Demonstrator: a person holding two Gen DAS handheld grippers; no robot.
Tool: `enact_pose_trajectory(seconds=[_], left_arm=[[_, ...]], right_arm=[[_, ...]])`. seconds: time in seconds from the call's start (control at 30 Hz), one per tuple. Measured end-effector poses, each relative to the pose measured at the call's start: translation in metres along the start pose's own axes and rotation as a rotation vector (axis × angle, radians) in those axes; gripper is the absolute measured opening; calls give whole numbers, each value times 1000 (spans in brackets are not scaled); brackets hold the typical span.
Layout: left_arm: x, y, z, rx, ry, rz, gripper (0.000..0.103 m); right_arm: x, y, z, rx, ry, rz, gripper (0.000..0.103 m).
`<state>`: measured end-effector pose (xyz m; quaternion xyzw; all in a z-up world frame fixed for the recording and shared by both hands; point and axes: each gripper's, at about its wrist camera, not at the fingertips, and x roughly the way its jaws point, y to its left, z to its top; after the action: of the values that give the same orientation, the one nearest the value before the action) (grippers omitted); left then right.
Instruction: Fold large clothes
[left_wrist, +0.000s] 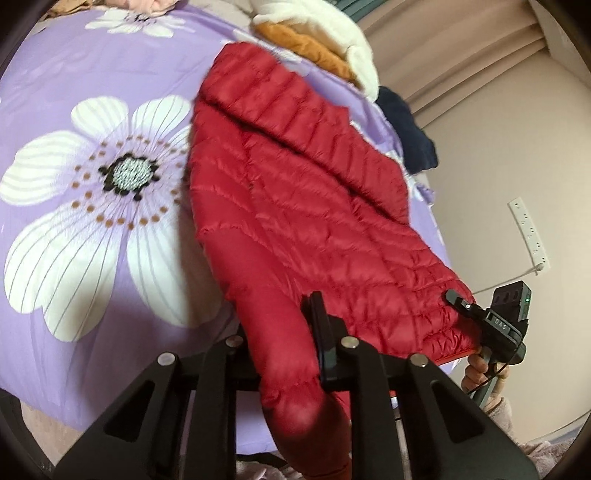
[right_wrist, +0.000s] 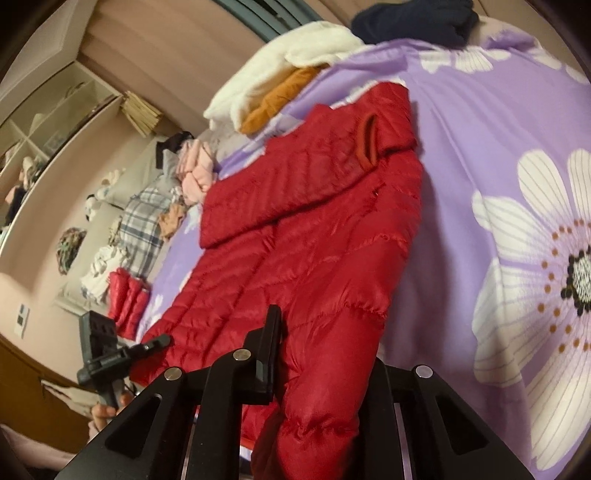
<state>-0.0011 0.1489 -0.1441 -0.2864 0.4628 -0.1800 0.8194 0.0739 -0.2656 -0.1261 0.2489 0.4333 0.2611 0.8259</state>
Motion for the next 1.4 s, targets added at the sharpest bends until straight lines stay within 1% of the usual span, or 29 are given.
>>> enact_pose_trajectory(seconds=[0.2, 0.7, 0.9, 1.0, 1.2, 1.3, 1.4], left_arm=[[-2, -13, 1, 40, -18, -20, 15], [-24, -35, 8, 83, -72, -71, 13], [-32, -47, 8, 122, -62, -85, 13], [-38, -52, 7, 133, -61, -108, 13], [-60, -62, 9, 153, -83, -157, 13], [-67, -63, 11, 149, -102, -170, 14], [-68, -59, 14, 133, -113, -169, 15]], right_arm=[[-6, 10, 2, -32, -42, 7, 16], [-26, 37, 8, -143, -73, 83, 16], [-35, 45, 7, -180, -68, 101, 16], [-42, 47, 4, -195, -71, 104, 16], [-59, 52, 4, -202, -103, 140, 16], [-62, 50, 7, -190, -122, 154, 16], [-58, 44, 11, -150, -130, 171, 16]])
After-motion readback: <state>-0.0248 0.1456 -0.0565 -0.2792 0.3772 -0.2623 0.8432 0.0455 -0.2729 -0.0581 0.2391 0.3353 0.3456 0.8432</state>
